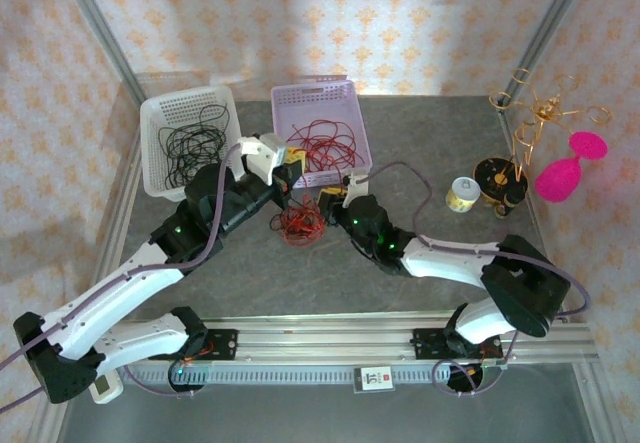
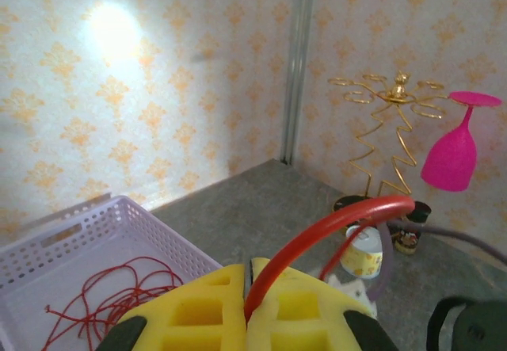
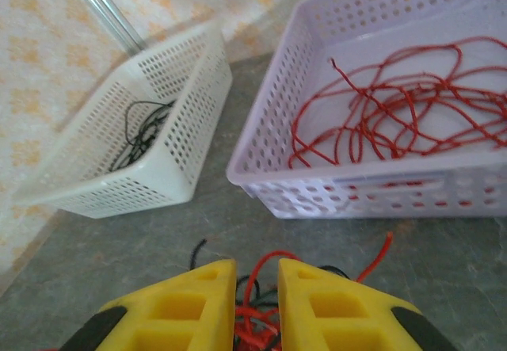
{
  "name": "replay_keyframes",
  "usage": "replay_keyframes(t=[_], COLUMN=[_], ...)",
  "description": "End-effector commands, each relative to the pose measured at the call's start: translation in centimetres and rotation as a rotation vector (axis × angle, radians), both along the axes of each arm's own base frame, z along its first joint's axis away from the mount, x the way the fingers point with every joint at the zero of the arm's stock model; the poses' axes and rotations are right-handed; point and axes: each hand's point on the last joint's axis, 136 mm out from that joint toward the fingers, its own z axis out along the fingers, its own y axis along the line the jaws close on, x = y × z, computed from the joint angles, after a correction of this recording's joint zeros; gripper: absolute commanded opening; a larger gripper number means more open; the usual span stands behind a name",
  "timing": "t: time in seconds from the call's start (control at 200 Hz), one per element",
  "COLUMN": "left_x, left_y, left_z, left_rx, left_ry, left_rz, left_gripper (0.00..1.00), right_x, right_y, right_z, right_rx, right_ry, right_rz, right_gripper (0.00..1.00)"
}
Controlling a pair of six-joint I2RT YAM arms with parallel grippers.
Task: Untangle the cables
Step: Untie the cable from multiple cables.
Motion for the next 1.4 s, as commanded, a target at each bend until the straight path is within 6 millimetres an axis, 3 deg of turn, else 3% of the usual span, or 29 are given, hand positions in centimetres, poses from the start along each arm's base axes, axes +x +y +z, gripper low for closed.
replay_keyframes(t=[0.0,0.175,0.285,0.375,0.45,0.531,0.661,0.796,0.966,1.066,1.176,1.396], left_x=[-0.2,0.0,0.3,0.6,0.4,0.2,-0.1,-0.4,-0.6,-0.6,-0.7,-0.9], left_y=[1.4,2.7,3.3,3.3,3.0,2.5,2.3,2.4,2.3,2.4,2.9,4.4], left_z=[2.7,4.7,5.4,5.2,4.8,4.6,4.8,5.1,5.1,5.3,6.3,9.8], left_rx=[-0.045,-0.077,-0.086,-0.084,-0.088,-0.094,-0.117,-0.125,-0.134,-0.134,-0.14,-0.158], left_ry=[-0.018,-0.028,-0.023,-0.007,0.003,0.012,0.017,0.016,0.027,0.028,0.007,-0.081], left_rz=[0.061,0.124,0.162,0.174,0.153,0.126,0.104,0.094,0.08,0.084,0.104,0.162], left_gripper=[0.0,0.0,0.0,0.0,0.0,0.0,0.0,0.0,0.0,0.0,0.0,0.0], right_x=[0.4,0.0,-0.9,-3.4,-6.2,-7.6,-7.8,-6.1,-1.9,0.7,1.8,1.7], right_y=[-1.2,-2.2,-2.9,-2.5,-1.4,0.4,4.1,6.3,7.4,8.1,7.6,4.6], right_z=[-1.8,-5.0,-5.9,-3.2,0.9,3.2,4.4,4.9,3.9,1.6,-2.3,-6.7], right_rx=[0.008,-0.03,-0.033,0.02,0.057,-0.018,-0.132,-0.099,-0.038,-0.075,-0.133,-0.109], right_ry=[0.028,0.088,0.127,0.014,-0.179,-0.303,-0.364,-0.382,-0.335,-0.248,-0.15,-0.007], right_rz=[-0.075,-0.108,-0.104,0.059,0.256,0.415,0.596,0.62,0.496,0.415,0.357,0.212], right_gripper=[0.21,0.21,0.35,0.52,0.66,0.71,0.72,0.72,0.59,0.42,0.3,0.25])
